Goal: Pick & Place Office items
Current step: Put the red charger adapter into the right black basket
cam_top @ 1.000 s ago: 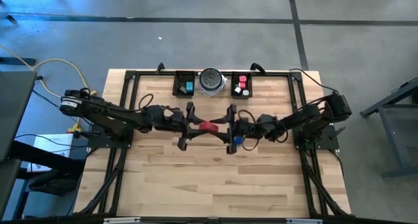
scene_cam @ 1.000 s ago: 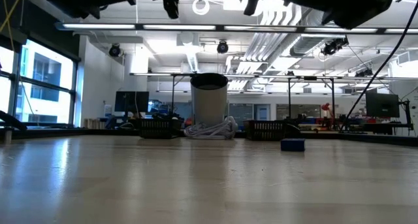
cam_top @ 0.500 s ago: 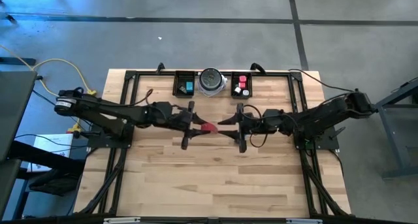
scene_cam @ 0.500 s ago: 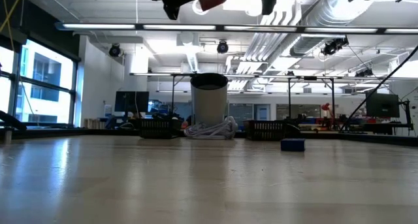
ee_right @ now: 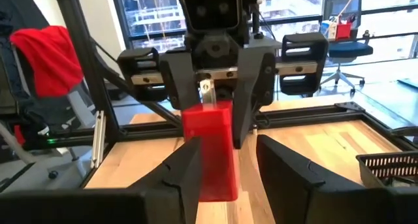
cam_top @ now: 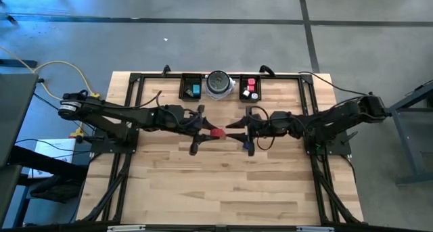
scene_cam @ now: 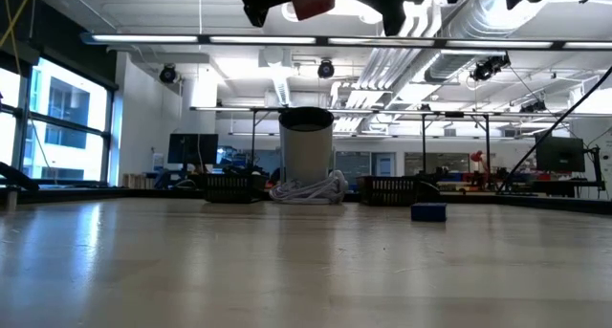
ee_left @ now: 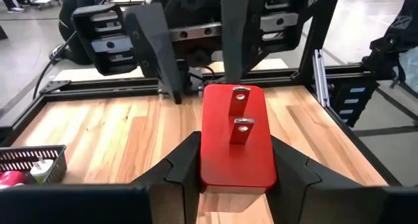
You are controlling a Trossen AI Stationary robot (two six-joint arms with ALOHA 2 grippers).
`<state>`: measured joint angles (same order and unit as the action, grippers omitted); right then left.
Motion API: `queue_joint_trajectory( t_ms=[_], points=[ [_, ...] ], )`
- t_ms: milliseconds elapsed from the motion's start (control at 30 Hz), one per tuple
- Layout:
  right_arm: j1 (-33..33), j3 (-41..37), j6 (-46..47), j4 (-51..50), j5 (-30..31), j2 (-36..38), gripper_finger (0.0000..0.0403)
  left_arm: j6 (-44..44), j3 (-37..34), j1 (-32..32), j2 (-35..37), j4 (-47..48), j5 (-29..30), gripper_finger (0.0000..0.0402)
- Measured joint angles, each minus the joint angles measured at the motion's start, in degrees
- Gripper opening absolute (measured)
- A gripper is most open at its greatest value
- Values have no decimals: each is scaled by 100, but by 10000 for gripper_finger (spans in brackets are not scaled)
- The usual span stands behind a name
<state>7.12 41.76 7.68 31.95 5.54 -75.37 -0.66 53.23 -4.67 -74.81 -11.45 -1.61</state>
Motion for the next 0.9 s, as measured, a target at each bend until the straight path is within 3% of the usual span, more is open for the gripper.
queue_joint_trajectory(
  t_ms=[467, 900],
  points=[
    [-18, 0, 25, 245, -135, -4, 133, -42, 98, 15, -2, -12, -2, 117],
    [-160, 109, 27, 654, -482, -455, 133, -40, 151, 17, -178, -64, -13, 117]
  ],
)
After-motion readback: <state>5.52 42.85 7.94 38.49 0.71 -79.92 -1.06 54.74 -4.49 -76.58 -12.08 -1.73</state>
